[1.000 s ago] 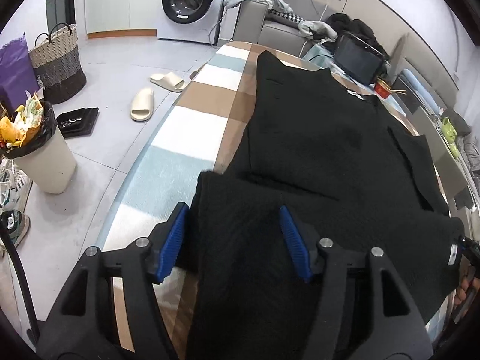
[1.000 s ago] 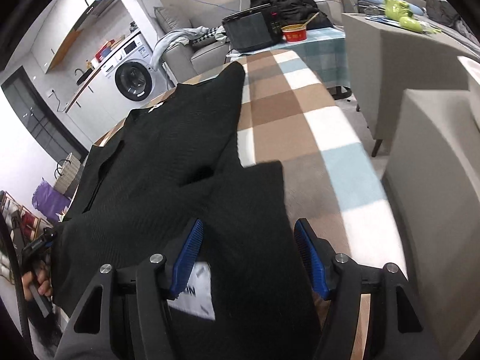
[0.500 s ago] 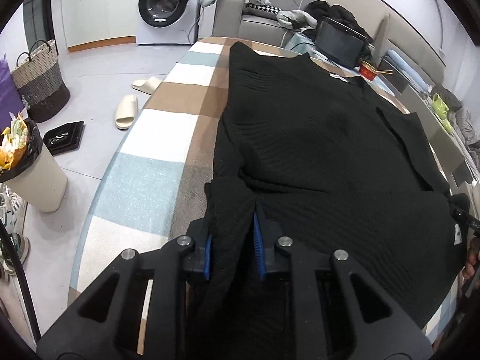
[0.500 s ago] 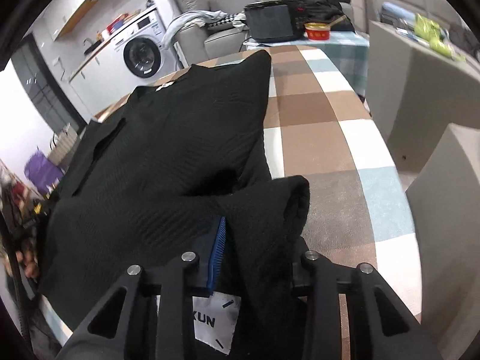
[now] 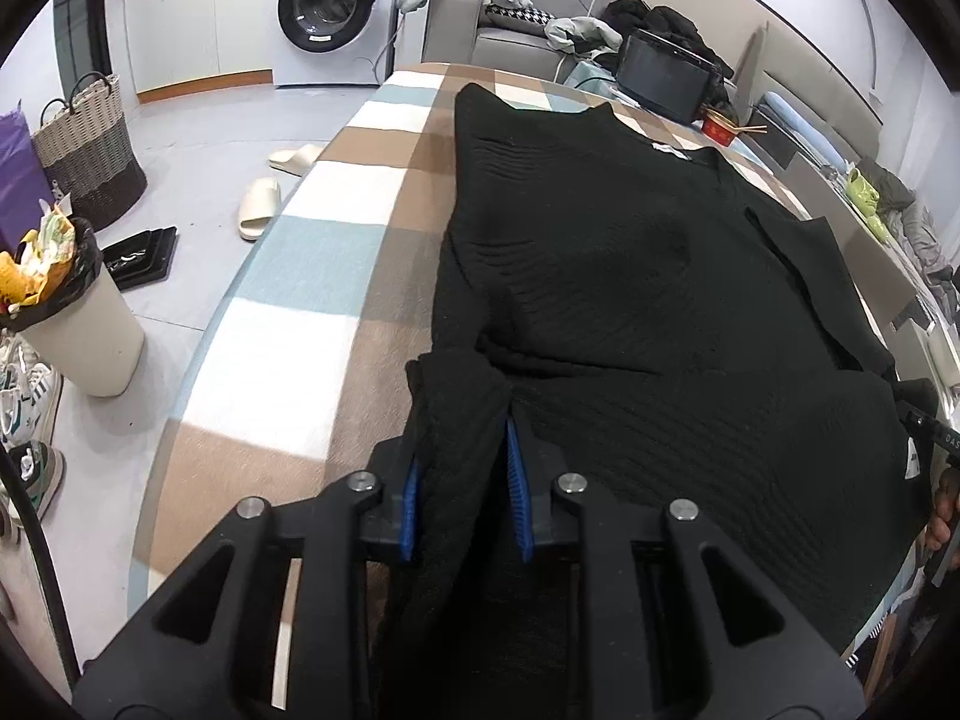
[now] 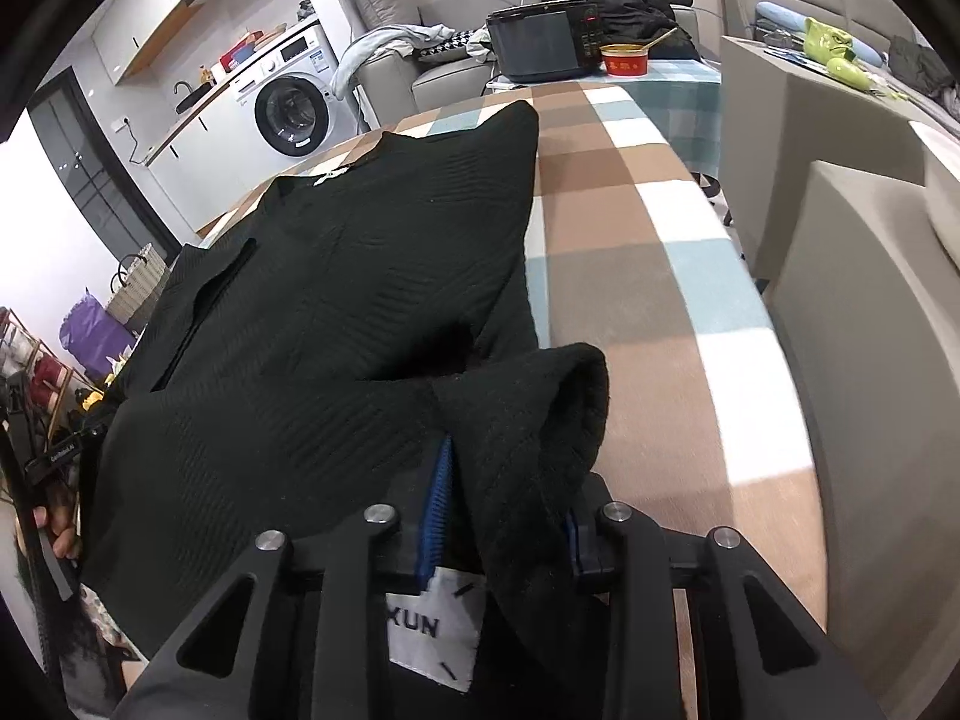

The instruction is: Fold small clothes

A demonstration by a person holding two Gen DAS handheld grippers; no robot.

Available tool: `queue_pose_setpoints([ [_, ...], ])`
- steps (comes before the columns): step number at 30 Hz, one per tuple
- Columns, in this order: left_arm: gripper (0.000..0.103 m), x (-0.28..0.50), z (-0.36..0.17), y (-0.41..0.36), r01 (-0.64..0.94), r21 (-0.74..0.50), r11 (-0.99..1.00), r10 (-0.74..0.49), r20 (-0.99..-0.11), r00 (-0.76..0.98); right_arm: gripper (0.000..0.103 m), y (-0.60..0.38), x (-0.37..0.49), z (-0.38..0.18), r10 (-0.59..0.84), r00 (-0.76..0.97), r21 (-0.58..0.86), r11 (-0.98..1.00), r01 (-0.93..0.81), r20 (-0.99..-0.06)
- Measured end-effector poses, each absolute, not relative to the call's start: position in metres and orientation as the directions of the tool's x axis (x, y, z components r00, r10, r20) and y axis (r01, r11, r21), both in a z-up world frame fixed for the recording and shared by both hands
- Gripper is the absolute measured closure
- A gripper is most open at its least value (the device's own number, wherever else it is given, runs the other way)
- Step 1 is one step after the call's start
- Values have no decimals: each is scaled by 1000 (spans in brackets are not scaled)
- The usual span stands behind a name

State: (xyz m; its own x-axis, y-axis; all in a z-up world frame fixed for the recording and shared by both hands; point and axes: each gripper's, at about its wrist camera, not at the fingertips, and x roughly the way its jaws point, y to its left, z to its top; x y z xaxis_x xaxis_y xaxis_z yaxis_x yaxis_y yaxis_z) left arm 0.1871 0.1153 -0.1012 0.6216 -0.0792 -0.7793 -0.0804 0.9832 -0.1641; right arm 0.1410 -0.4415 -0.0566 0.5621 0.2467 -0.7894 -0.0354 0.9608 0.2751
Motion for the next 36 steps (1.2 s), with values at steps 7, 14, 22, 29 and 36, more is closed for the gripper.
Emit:
queue_pose_setpoints([
  [7,53,146,-85,149,-157,-220,963,-69,-762,644,44,-468,107,-40,305,567,338,940,-50,-765],
  [14,52,112,-86,167,-194,-226,955,-55,-772,633,44,-479,74,-48,327,514,343,937,-68,-793],
  [22,49,88,-86,150,-114,-172,978,-70,-795,602,44,-489,58,-51,509,490,502,850,-157,-708],
  [29,49,74,-90,137,-15,-189,982,-151,-825,544,44,-489,58,-55,499,489,503,854,-136,-715],
  [36,52,63,-93,124,85,-228,970,-239,-829,506,44,-492,58,-57,462,512,479,871,-108,-724],
])
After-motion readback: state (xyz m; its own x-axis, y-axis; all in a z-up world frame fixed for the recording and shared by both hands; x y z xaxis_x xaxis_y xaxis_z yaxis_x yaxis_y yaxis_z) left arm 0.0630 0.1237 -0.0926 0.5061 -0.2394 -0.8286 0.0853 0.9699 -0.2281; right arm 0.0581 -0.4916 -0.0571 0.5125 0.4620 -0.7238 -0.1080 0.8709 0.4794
